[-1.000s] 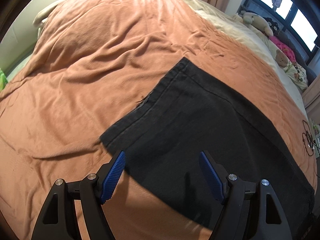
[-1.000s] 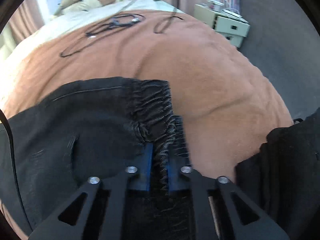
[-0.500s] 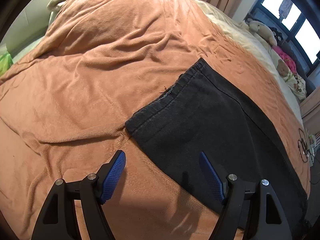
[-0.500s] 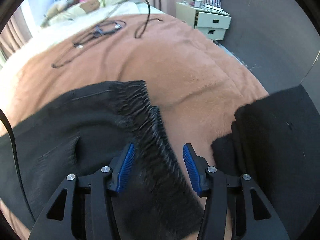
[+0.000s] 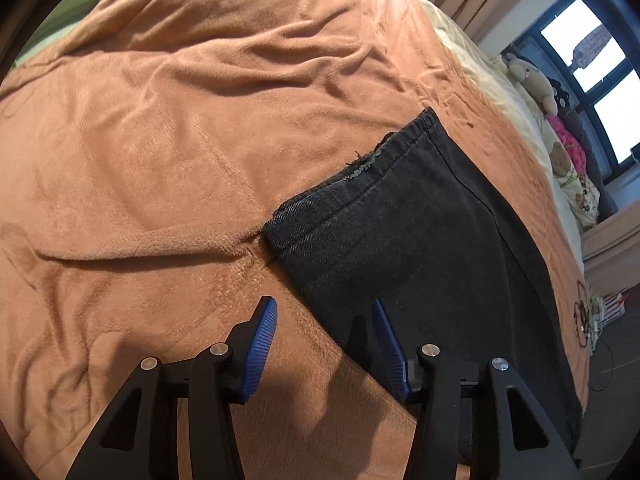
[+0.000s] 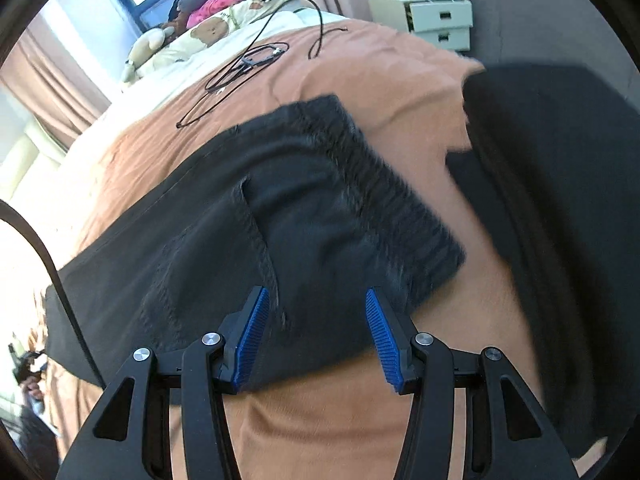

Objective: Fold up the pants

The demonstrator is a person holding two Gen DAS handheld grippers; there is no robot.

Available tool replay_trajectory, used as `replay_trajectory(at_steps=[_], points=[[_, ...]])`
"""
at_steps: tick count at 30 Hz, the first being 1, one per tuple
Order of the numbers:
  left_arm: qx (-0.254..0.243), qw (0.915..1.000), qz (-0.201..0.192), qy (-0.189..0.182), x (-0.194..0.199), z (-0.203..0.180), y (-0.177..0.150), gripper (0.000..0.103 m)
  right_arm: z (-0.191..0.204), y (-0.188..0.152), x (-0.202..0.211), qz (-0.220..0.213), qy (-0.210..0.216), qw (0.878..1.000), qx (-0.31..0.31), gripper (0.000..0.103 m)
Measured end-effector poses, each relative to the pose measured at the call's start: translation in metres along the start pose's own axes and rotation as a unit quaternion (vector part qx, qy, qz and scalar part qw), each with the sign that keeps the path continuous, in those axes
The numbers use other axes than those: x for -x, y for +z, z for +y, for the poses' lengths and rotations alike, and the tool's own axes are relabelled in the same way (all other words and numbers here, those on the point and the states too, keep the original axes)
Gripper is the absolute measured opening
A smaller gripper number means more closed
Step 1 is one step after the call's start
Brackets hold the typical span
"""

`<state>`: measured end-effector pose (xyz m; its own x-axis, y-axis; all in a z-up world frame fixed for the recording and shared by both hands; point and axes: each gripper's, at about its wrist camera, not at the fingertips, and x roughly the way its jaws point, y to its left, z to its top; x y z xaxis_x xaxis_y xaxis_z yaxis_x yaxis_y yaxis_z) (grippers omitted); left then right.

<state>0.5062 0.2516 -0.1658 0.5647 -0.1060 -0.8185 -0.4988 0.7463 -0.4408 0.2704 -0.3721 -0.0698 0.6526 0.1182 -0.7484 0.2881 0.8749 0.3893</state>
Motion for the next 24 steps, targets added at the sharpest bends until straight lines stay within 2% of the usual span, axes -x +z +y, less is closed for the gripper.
replay_trajectory(at_steps=[4,5,7,10,13,16,18,19,20,22,24], points=[[0.015,0.9998,0.002,-0.014,-0.008,0.005,0.004,0.053,-0.016,-0.017,-0.001,0.011,0.043,0.998,-0.040,0.050],[0.015,0.9998,0.001,-0.015,-0.010,0.005,0.006,0.052,-0.019,-0.021,-0.006,0.014,0.053,0.997,-0.048,0.058],[0.016,0.9997,-0.002,-0.018,-0.011,0.005,0.010,0.052,-0.023,-0.027,-0.013,0.017,0.069,0.995,-0.063,0.064],[0.018,0.9997,-0.004,-0.018,-0.017,0.004,0.017,0.052,-0.031,-0.033,-0.028,0.021,0.105,0.991,-0.086,0.064],[0.018,0.9997,-0.009,-0.016,-0.021,0.000,0.022,0.052,-0.033,-0.032,-0.044,0.020,0.117,0.988,-0.095,0.064],[0.013,0.9996,-0.016,-0.017,-0.020,-0.003,0.027,0.029,-0.034,-0.025,-0.057,0.006,0.128,0.986,-0.105,0.064],[0.013,0.9991,-0.024,-0.033,-0.016,-0.004,0.030,0.019,-0.035,-0.016,-0.064,0.003,0.132,0.985,-0.109,0.064],[0.013,0.9984,-0.028,-0.048,-0.012,-0.004,0.031,0.015,-0.036,-0.011,-0.066,-0.001,0.137,0.984,-0.111,0.060],[0.012,0.9976,-0.033,-0.059,-0.008,-0.005,0.031,0.015,-0.036,-0.008,-0.066,-0.004,0.140,0.984,-0.110,0.050],[0.012,0.9969,-0.035,-0.069,-0.003,-0.006,0.031,0.016,-0.036,-0.003,-0.064,-0.013,0.146,0.983,-0.108,0.041],[0.011,0.9980,-0.025,-0.057,-0.005,-0.007,0.030,0.016,-0.038,-0.004,-0.061,-0.023,0.160,0.981,-0.109,0.040]])
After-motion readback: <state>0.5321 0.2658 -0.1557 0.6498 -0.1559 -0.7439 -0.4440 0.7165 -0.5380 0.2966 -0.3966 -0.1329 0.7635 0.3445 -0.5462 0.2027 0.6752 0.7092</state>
